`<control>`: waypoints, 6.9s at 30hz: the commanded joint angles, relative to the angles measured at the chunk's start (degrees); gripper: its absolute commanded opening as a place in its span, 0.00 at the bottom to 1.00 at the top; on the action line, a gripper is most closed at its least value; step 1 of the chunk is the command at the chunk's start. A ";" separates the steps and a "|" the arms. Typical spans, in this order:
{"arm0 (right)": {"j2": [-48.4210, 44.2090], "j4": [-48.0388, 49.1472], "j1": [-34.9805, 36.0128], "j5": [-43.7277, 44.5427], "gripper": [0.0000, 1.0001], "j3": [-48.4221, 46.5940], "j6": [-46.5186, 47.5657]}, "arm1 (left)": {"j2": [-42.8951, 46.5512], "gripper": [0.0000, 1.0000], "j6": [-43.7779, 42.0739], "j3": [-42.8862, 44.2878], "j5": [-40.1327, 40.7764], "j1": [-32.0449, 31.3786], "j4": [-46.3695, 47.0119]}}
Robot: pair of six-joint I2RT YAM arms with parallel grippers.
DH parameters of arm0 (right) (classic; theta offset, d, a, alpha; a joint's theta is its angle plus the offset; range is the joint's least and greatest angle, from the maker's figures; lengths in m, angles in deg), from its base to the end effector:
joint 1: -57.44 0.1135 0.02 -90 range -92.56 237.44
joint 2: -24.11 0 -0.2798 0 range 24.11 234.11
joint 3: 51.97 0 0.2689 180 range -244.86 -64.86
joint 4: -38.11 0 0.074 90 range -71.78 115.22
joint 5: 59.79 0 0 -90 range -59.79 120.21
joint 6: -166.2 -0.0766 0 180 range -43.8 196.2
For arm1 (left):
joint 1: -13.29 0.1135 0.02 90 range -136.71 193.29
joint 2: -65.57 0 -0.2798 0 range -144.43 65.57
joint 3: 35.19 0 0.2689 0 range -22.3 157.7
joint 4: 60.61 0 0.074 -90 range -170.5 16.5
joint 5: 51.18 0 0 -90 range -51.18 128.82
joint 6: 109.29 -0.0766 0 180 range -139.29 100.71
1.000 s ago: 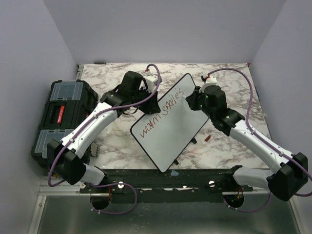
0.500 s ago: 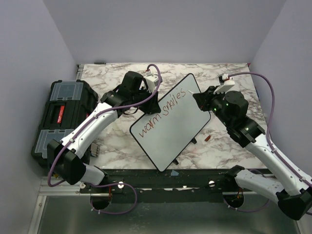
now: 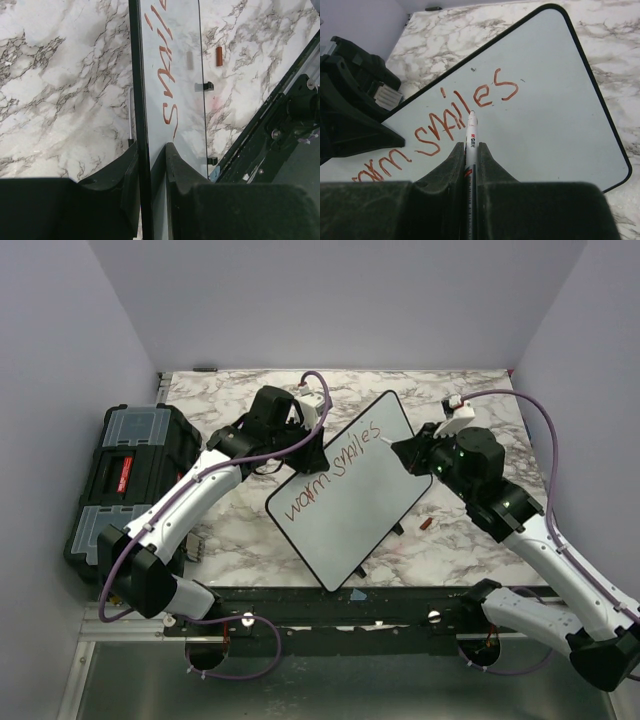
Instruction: Write a sentence on the whiteboard
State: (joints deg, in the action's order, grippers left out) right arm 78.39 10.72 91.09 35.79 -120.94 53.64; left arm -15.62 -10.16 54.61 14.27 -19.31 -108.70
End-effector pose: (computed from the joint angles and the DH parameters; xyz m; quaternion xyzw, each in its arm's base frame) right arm 0.2233 0.1397 0.3758 -0.0451 0.7793 0.2603 0.5682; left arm 0.2810 -0.2175 0.3389 0.2686 0.8468 -0.3282 0.3211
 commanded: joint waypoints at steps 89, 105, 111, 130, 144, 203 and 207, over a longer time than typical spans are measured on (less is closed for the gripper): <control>20.07 -4.84 45.60 19.87 0.01 1.62 -3.97 | -4.23 0.00 -0.69 -0.35 3.90 3.51 -2.33; 20.99 -3.48 45.63 24.64 0.01 -2.65 -1.43 | -3.92 0.00 -0.69 -0.37 3.90 3.51 -2.42; 22.21 -3.21 45.61 28.38 0.01 -4.61 -1.30 | -3.98 0.00 -0.69 -0.46 3.83 3.51 -2.42; 20.95 -6.18 45.60 28.31 0.01 -1.81 -4.22 | -3.87 0.00 -0.69 -0.35 3.99 3.51 -2.42; 20.21 -8.78 45.60 25.87 0.01 -0.50 -6.09 | -3.98 0.00 -0.69 -0.27 3.98 3.51 -2.41; 22.30 -4.92 44.49 36.00 0.01 -3.97 -4.83 | -3.96 0.00 -0.78 -0.35 3.81 3.53 -2.42; 23.12 -4.89 44.48 35.32 0.01 -5.39 -4.09 | -3.89 0.00 -0.78 -0.35 3.77 3.51 -2.42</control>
State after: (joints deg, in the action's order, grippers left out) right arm 99.76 6.48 136.07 69.71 -124.09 48.78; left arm -18.92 -6.64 54.63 13.48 -15.47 -108.52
